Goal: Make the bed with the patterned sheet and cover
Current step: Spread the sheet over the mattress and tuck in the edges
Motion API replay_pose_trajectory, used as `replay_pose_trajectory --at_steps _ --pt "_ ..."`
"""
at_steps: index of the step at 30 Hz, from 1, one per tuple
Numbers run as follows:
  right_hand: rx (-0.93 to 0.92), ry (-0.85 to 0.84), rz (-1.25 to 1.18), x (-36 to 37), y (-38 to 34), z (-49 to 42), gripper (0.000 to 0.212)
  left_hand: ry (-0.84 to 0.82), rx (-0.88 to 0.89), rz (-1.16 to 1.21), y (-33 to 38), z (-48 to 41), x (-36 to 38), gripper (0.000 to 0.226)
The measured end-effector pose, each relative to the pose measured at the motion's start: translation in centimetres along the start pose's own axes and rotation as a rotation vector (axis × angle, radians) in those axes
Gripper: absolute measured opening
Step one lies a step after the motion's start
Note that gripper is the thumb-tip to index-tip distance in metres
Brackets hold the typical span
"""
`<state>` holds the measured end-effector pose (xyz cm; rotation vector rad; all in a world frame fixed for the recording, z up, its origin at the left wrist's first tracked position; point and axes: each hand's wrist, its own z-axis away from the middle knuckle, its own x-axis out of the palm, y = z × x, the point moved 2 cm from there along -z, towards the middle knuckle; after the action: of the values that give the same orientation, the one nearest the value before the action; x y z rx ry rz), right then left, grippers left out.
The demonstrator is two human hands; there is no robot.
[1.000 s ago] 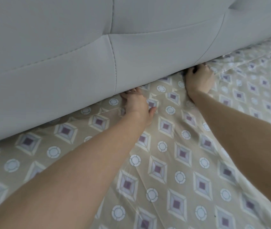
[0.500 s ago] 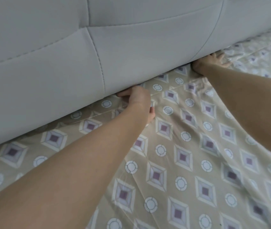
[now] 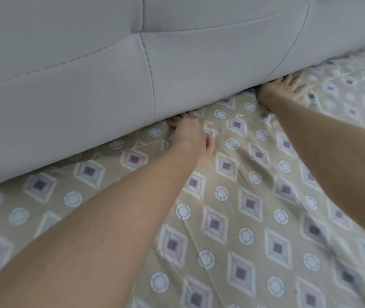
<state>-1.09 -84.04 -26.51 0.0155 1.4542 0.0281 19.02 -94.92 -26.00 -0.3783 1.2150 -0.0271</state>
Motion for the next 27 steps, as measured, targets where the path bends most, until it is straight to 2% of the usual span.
replay_pose_trajectory --at_steps 2,4,7,8,10,14,20,24,27 --pt "-0.041 0.014 -0.063 0.8 -0.6 1.5 0.065 -0.018 -0.033 0.237 -0.6 0.7 0.9 0.070" --pt "-0.136 0.019 -0.118 1.7 -1.1 4.1 0.063 0.044 0.055 0.427 -1.4 2.2 2.7 0.066" --pt "-0.265 0.038 -0.158 1.8 -1.4 8.4 0.057 0.279 0.177 0.522 -4.4 5.7 5.4 0.053" --pt "-0.295 0.040 -0.166 2.0 -1.3 9.6 0.056 0.307 0.174 0.509 -5.5 6.8 6.2 0.051" --pt "-0.353 0.046 -0.171 2.4 -1.4 12.4 0.054 0.325 0.125 0.460 -8.0 9.3 7.8 0.054" --pt "-0.451 0.023 -0.151 3.1 -3.0 18.0 0.052 0.277 -0.018 0.506 -12.9 13.8 11.1 0.059" --pt "-0.525 -0.028 -0.108 3.9 -7.5 26.6 0.059 0.247 -0.201 0.544 -19.5 21.5 16.1 0.059" --pt "-0.641 -0.035 -0.116 4.7 -11.8 34.0 0.058 0.274 -0.362 0.563 -24.6 26.9 19.4 0.061" --pt "-0.680 -0.051 -0.115 5.4 -15.0 38.4 0.056 0.238 -0.375 0.600 -27.4 29.7 21.4 0.063"
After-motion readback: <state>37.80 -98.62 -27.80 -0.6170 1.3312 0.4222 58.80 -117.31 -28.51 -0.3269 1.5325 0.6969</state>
